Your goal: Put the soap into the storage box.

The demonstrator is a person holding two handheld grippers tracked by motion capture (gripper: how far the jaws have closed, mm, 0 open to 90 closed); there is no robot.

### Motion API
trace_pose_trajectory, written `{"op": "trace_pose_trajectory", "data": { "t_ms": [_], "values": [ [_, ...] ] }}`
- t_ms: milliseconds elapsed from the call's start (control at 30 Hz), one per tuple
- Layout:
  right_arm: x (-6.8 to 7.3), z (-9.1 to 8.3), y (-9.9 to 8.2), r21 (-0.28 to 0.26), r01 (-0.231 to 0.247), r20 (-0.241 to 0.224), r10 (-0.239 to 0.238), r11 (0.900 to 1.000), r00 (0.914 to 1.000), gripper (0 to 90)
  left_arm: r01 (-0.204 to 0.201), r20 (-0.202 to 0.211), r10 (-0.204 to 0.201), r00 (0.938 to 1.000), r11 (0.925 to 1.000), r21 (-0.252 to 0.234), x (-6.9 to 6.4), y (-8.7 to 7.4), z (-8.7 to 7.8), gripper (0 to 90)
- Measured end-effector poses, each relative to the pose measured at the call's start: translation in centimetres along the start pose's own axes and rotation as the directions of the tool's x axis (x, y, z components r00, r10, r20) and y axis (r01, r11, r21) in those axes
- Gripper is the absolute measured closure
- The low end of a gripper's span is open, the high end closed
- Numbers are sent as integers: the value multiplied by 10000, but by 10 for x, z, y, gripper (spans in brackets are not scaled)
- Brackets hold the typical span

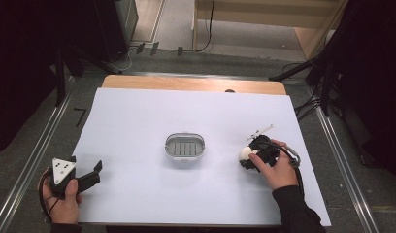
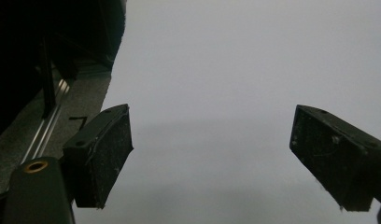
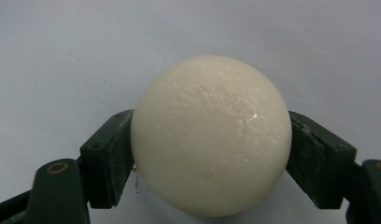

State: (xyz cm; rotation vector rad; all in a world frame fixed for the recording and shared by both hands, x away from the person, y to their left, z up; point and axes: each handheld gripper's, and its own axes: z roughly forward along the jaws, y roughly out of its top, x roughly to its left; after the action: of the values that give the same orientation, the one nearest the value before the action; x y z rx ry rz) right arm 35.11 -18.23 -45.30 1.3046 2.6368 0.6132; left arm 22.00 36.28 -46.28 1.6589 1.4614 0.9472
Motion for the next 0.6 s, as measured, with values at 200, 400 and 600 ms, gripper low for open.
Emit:
{"op": "trace_pose_trajectory", "data": {
  "t_ms": [200, 400, 600],
  "values": [
    [1, 1, 0, -15, 0, 41, 0, 10000, 10000, 248, -20, 1, 20, 10000, 10000, 3, 0, 0, 0, 137],
    [0, 1, 0, 37, 48, 5, -48, 10000, 10000, 250, -10, 17, 10, 10000, 10000, 6, 0, 0, 0, 137],
    [0, 0, 0, 8, 122, 55, -122, 9999, 9999, 251, -13, 7, 13, 10000, 10000, 2, 0, 0, 0, 137]
  ]
}}
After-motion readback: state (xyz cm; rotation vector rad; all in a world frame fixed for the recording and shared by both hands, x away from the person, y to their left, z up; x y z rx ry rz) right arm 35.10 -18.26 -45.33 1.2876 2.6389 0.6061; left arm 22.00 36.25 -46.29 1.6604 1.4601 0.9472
